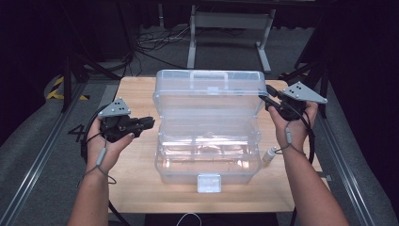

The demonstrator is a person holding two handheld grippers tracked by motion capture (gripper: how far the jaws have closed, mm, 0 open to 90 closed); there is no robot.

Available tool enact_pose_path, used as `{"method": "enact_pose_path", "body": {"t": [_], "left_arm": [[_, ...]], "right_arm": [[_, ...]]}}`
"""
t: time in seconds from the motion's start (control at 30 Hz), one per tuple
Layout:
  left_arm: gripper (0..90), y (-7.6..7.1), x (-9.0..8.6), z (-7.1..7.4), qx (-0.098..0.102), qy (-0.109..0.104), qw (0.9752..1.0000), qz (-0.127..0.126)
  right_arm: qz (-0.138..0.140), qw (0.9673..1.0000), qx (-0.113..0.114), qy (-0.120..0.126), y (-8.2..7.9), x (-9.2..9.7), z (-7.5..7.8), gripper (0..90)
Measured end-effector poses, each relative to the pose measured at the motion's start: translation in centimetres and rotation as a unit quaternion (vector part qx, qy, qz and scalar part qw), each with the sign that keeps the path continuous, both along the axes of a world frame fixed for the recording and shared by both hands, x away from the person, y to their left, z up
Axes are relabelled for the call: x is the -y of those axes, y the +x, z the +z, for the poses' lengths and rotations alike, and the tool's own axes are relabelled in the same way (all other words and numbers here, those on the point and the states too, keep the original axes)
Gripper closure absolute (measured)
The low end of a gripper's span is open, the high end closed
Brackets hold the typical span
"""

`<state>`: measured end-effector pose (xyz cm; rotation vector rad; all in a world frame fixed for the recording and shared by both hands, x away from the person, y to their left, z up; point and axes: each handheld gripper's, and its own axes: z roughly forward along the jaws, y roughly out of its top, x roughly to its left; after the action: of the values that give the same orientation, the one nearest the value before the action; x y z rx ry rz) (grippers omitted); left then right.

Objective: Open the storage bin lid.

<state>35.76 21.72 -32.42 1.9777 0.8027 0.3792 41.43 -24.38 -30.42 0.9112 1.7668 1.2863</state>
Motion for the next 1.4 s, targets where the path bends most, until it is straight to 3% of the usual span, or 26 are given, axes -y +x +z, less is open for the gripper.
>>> {"method": "enact_pose_path", "body": {"t": [0.33,0.6,0.7,0.8,1.03,1.17,1.3,1.33,1.4], "left_arm": [[81.9,-0.9,-1.5,-0.8,-0.016,0.002,0.9997,0.019],[81.6,-1.7,-2.1,-1.4,-0.029,0.005,0.9994,0.017],[81.8,-2.0,-2.0,-1.9,-0.037,-0.01,0.9992,-0.005],[81.4,-2.2,-1.5,-2.7,-0.044,0.003,0.9988,-0.023],[82.0,-2.3,-0.9,-4.0,-0.065,0.008,0.9961,-0.059],[82.5,-2.2,-1.0,-4.7,-0.078,-0.002,0.9938,-0.08],[80.7,-2.4,-0.6,-5.0,-0.077,0.005,0.9913,-0.107],[80.0,-2.6,-0.1,-5.2,-0.077,0.014,0.9885,-0.13],[79.4,-2.7,0.3,-5.2,-0.077,0.018,0.987,-0.14]], "right_arm": [[-0.002,1.0,0.0,0.0,1.0,-0.1,0.3,69.1],[-0.003,1.0,-0.005,-0.007,1.9,-0.2,0.6,69.9],[-0.003,0.9999,-0.007,-0.007,2.3,-0.2,0.7,70.2],[-0.003,0.9999,-0.01,-0.011,2.6,-0.2,0.8,70.8],[-0.003,0.9997,-0.017,-0.014,3.1,-0.2,1.0,71.2],[-0.001,0.9996,-0.025,-0.014,3.4,-0.1,1.1,71.2],[0.0,0.9994,-0.031,-0.015,3.7,-0.1,1.2,71.1],[0.001,0.9993,-0.035,-0.013,3.8,-0.1,1.2,70.9],[0.003,0.9992,-0.037,-0.012,3.8,0.0,1.3,70.8]]}}
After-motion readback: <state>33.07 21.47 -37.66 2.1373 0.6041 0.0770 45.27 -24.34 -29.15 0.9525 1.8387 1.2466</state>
